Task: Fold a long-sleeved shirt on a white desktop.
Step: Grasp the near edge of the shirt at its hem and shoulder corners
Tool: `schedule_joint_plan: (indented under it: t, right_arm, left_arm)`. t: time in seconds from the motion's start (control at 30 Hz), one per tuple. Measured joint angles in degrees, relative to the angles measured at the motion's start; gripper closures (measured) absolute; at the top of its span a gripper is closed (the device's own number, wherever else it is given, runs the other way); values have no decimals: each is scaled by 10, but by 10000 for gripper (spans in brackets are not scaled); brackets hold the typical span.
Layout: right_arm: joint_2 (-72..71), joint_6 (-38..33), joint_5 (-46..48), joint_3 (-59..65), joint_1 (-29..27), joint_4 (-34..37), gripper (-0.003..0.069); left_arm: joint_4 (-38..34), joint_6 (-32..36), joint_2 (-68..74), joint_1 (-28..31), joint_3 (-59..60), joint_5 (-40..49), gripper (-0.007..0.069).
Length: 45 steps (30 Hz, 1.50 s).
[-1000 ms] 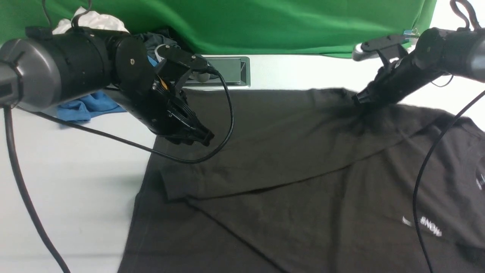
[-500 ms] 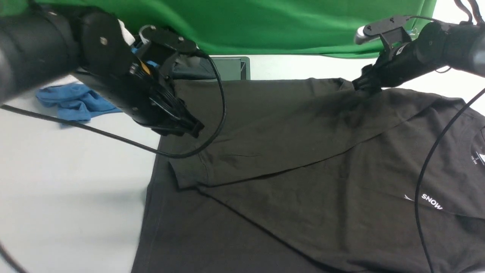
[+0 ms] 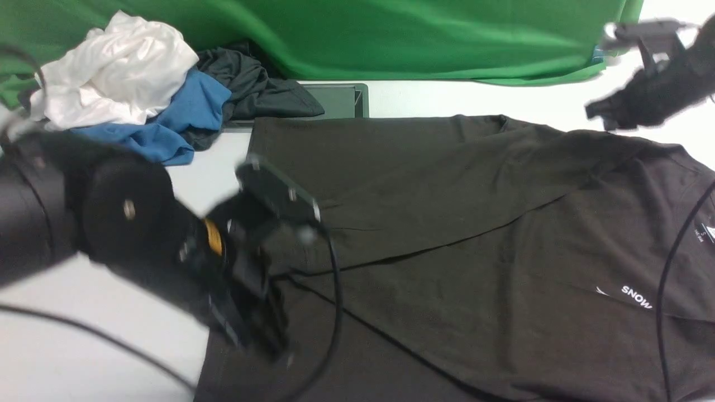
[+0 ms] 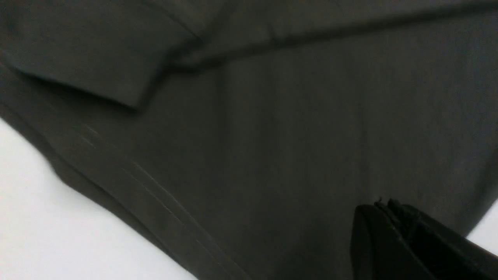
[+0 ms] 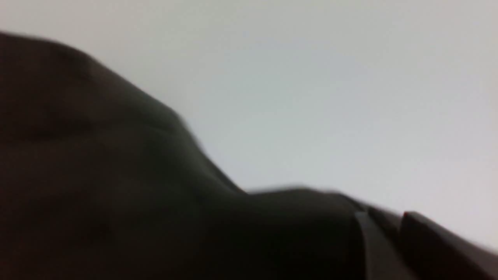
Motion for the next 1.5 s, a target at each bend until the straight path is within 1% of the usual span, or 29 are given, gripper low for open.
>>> schedule_joint_plan:
  t: [0.13, 0.2, 0.23, 0.33, 0.4, 0.5, 0.57, 0.6, 0.67, 0.7, 0.77, 0.83, 0.9, 0.93, 0.97, 1.0, 1.03, 1.07, 1.1, 1.17, 1.27, 1.33, 1.37, 1.4, 1.5]
  right_arm:
    - [18, 1, 15, -1, -12, 1, 542]
    - [18, 1, 18, -2, -14, 2, 542]
    - [17, -1, 24, -4, -14, 1, 542]
    - [7, -1, 33, -3, -14, 1, 542]
    - [-18, -1, 49, 0, -14, -1, 539]
    - [-99, -2, 83, 3, -14, -9, 533]
    - [-127, -3, 91, 10, -14, -10, 533]
    - [-176, -4, 103, 35, -14, -11, 533]
    - [-233, -4, 115, 79, -10, -11, 533]
    - [-259, -3, 119, 103, -8, -11, 533]
    - [-330, 10, 125, 179, 8, -12, 533]
    - [-381, 28, 121, 229, 28, -12, 533]
    - [-449, 42, 101, 311, 66, -12, 533]
    - [-455, 42, 96, 317, 74, -12, 533]
    - [-483, 43, 85, 347, 89, -11, 533]
    - [-521, 43, 60, 388, 124, -10, 533]
    - [-540, 44, 49, 409, 142, -10, 533]
    - [-553, 44, 43, 422, 151, -10, 533]
    - [-568, 45, 36, 437, 167, -10, 533]
    - [-585, 45, 34, 451, 185, -9, 533]
    - [-589, 45, 34, 453, 190, -9, 533]
    - [-589, 44, 32, 453, 190, -9, 532]
    - [-589, 44, 32, 453, 190, -9, 532]
    - [-589, 44, 31, 453, 190, -9, 532]
    - [-589, 44, 30, 453, 190, -9, 531]
  left_arm:
    - [-1, 20, 0, -4, 22, -4, 606]
    - [-1, 41, -1, -4, 26, -5, 606]
    - [-2, 65, -1, -4, 26, -5, 606]
    - [-5, 89, -2, -4, 27, -8, 606]
    - [-8, 111, -2, -4, 27, -10, 606]
    - [-23, 173, -3, -4, 27, -9, 606]
    - [-34, 190, -4, -4, 28, -5, 606]
    - [-59, 218, -4, -4, 34, -3, 604]
    - [-84, 242, -5, -5, 50, -3, 595]
    - [-94, 258, -5, -5, 60, -3, 582]
    - [-121, 289, -5, -5, 92, -4, 531]
    - [-137, 316, -6, -5, 116, -11, 460]
    - [-149, 343, -6, -5, 145, -37, 352]
    - [-150, 346, -6, -5, 149, -41, 341]
    - [-151, 353, -6, -5, 157, -61, 300]
    - [-150, 363, -6, -5, 170, -95, 210]
    - [-147, 367, -6, -5, 175, -111, 166]
    - [-144, 369, -6, -5, 177, -120, 142]
    - [-141, 374, -5, -5, 179, -125, 102]
    - [-133, 385, -2, -7, 181, -121, 57]
    - [-117, 392, -1, -18, 182, -113, 44]
    - [-67, 393, 0, -45, 191, -132, 45]
    - [-62, 393, 1, -47, 194, -135, 46]
    - [-39, 381, 6, -56, 205, -146, 55]
    - [-21, 360, 12, -62, 213, -160, 79]
